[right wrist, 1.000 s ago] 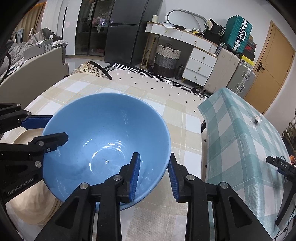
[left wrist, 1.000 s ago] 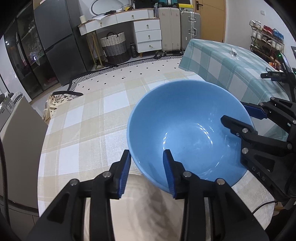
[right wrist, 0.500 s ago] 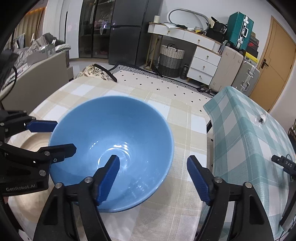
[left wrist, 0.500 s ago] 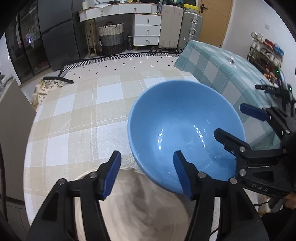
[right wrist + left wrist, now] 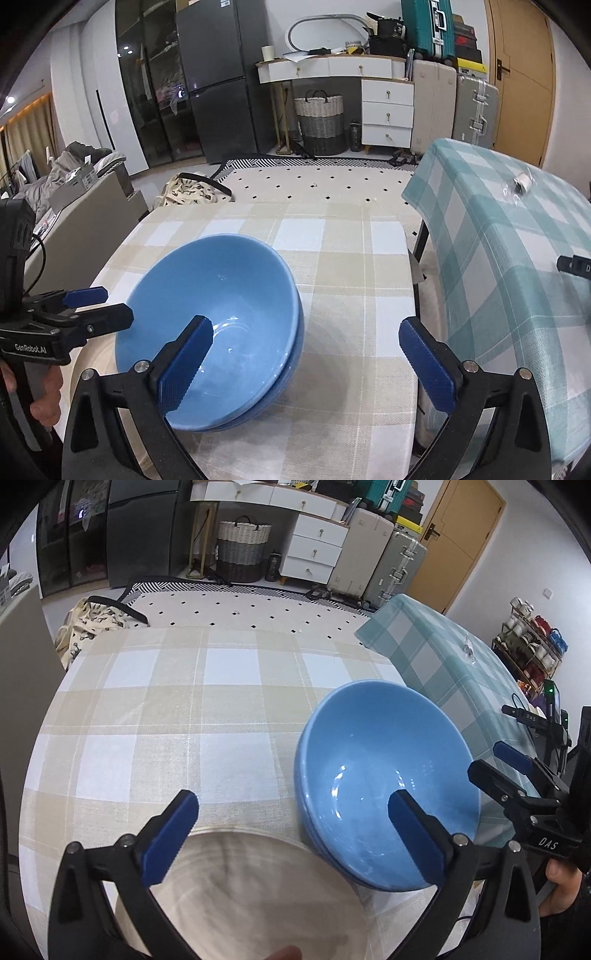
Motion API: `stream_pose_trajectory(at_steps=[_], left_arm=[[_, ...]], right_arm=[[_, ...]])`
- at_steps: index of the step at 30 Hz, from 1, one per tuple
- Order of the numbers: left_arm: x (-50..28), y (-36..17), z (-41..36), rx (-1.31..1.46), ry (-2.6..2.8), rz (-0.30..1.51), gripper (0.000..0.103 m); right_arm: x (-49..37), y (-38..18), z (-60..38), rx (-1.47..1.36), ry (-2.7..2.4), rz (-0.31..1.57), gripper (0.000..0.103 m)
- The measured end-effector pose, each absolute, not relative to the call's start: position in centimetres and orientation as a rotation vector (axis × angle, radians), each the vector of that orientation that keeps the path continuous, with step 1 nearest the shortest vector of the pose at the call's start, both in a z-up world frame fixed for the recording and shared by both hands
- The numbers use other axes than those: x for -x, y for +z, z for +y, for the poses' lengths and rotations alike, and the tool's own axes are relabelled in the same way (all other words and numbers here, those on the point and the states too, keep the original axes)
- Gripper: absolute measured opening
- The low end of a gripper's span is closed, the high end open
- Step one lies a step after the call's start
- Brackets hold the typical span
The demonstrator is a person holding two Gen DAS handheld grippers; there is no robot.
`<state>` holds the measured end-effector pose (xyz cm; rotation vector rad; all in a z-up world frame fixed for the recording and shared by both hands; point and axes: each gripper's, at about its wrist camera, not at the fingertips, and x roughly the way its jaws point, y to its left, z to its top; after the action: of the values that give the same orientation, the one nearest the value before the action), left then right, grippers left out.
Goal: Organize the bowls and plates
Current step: 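Open both tools to release the stacked bowls and pull back, then close both tools on the rim of the stacked blue bowls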
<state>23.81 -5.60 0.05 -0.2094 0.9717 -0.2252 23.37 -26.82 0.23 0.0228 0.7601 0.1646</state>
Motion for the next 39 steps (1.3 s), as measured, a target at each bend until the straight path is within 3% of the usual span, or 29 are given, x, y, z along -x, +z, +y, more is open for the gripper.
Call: stream_pose_trajectory(at_steps=[13,16,18,20,21,22,24,28,31,35,39], left_arm=[[-24.9,-2.2,-5.5,0.242,-0.209,1.024,0.103],[-24.9,-2.4,-5.8,0.234,-0.222,1.025,0.099],[-24.9,-2.4,-6.1,0.226,-0.228,1.026,0.089],[-25.0,-2.6,-6.2,0.231,-0.245,1.043,0.076],[-25.0,-2.7,-6.3,0.237,-0.252,1.048,0.073],[-25.0,-2.8,-6.3,0.242,-0.256,1.051,0.069],[-24.9,-2.7,-6.4,0.25,-0.262,1.051,0.065],[-24.6,-2.4,-6.6,0.241,-0.277,1.041,0.048],[-24.5,-2.2,-6.9,0.222,-0.276,1.037,0.036],[-24.5,-2.0,-7.4,0.205,-0.289,1.036,0.028],[-24.4,-1.7,-8.0,0.167,-0.278,1.028,0.027]], right_arm=[[-25.2,-2.0,-26.9,-0.111,0.195,0.855,0.102],[-25.4,-2.2,-26.7,-0.132,0.209,0.858,0.102],[-25.5,-2.3,-26.4,-0.135,0.23,0.869,0.1],[-25.6,-2.5,-26.1,-0.121,0.236,0.877,0.089],[-25.7,-2.6,-25.9,-0.115,0.239,0.887,0.078],[-25.7,-2.8,-25.8,-0.113,0.244,0.896,0.073],[-25.7,-3.0,-25.8,-0.117,0.247,0.902,0.073],[-25.6,-3.1,-25.9,-0.118,0.254,0.907,0.065],[-25.5,-3.2,-25.7,-0.112,0.265,0.912,0.055],[-25.4,-3.3,-25.4,-0.091,0.264,0.911,0.043],[-25.3,-3.3,-25.4,-0.08,0.248,0.906,0.038]])
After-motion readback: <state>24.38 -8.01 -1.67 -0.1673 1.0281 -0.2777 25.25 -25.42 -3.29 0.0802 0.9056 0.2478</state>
